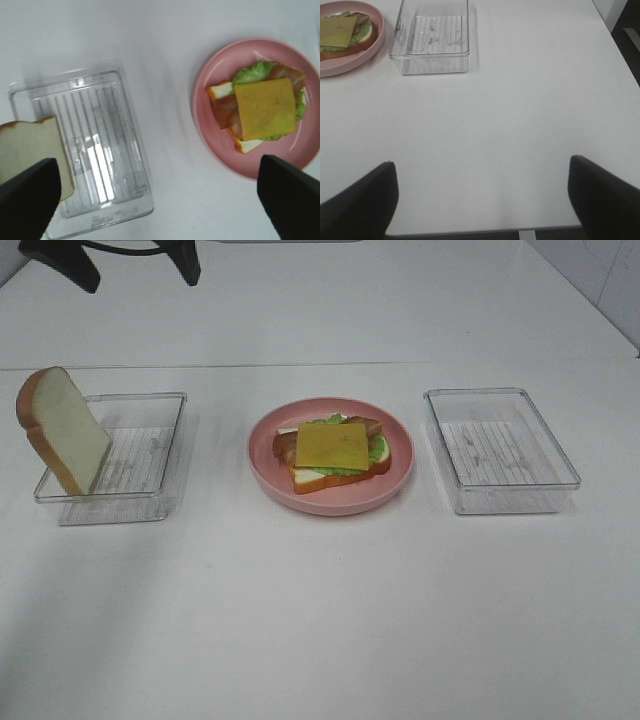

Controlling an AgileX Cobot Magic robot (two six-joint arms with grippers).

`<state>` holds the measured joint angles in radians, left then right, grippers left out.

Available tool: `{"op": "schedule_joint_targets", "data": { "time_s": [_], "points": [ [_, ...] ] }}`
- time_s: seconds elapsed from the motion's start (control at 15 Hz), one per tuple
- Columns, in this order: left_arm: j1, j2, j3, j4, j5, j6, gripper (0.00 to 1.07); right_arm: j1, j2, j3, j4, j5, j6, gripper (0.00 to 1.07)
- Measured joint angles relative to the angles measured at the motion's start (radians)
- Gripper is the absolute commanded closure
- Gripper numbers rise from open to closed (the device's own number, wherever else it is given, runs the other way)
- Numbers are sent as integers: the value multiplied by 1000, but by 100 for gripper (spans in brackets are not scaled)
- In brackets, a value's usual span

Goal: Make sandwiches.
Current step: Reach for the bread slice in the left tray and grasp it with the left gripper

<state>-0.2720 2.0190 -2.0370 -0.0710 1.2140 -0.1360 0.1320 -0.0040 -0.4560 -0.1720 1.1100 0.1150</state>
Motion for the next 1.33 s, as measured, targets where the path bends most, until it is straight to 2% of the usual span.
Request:
{"op": "schedule_joint_targets", "data": {
  "time_s": [0.2, 0.33, 0.47, 0.8, 0.93, 1.2, 1.33],
  "points": [
    [50, -88, 145, 55, 1, 7, 6, 0, 0, 0, 0, 0, 0, 18],
    [94, -101, 193, 61, 2, 16, 6, 0, 0, 0, 0, 0, 0, 18],
    [173, -102, 233, 63, 2, 32, 6, 0, 0, 0, 0, 0, 0, 18],
    [279, -101, 238, 55, 2, 67, 6, 0, 0, 0, 0, 0, 0, 18],
    [313, -74, 238, -4, 2, 89, 6, 0, 0, 0, 0, 0, 0, 18],
    [313, 20, 238, -104, -6, 136, 6, 0, 0, 0, 0, 0, 0, 18],
    [313, 56, 238, -104, -12, 151, 6, 0, 0, 0, 0, 0, 0, 18]
  ]
}}
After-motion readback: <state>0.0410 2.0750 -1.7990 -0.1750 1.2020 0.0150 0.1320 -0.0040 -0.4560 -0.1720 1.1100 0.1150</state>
